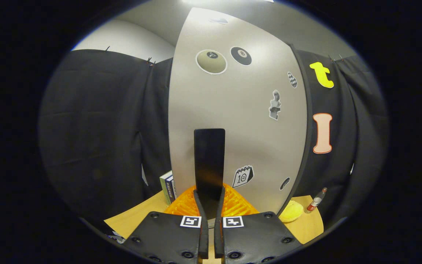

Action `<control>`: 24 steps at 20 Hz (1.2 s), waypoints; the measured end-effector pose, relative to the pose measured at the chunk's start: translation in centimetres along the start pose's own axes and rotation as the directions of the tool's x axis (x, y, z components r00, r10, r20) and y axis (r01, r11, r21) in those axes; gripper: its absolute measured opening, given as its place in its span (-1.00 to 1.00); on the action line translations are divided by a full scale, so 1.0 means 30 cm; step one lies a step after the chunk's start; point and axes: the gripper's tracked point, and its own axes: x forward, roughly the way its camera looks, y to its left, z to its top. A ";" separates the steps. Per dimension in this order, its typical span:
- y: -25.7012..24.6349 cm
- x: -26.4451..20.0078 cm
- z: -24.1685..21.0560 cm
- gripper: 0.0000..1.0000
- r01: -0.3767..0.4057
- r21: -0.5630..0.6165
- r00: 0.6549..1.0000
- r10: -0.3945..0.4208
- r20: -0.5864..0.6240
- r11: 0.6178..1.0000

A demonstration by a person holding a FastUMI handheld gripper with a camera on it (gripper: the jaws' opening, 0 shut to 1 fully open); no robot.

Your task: Open the shoe cabinet door, grab the shoes and put them into the shoe cabinet, then close the shoe cabinet door.

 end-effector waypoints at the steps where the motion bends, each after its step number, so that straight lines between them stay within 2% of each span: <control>1: -0.021 -0.025 -0.004 -0.85 -0.008 0.000 1.000 0.008 0.003 1.000; 6: -0.128 -0.142 -0.022 -0.86 -0.049 -0.004 0.999 0.049 0.005 0.999; 12: -0.263 -0.253 -0.039 -0.86 -0.038 -0.013 0.999 0.038 0.000 0.999; 19: -0.467 -0.325 -0.047 -0.88 0.020 0.005 1.000 -0.020 0.013 1.000; 24: -0.614 -0.331 -0.048 -0.89 0.118 0.010 0.992 -0.119 0.053 0.993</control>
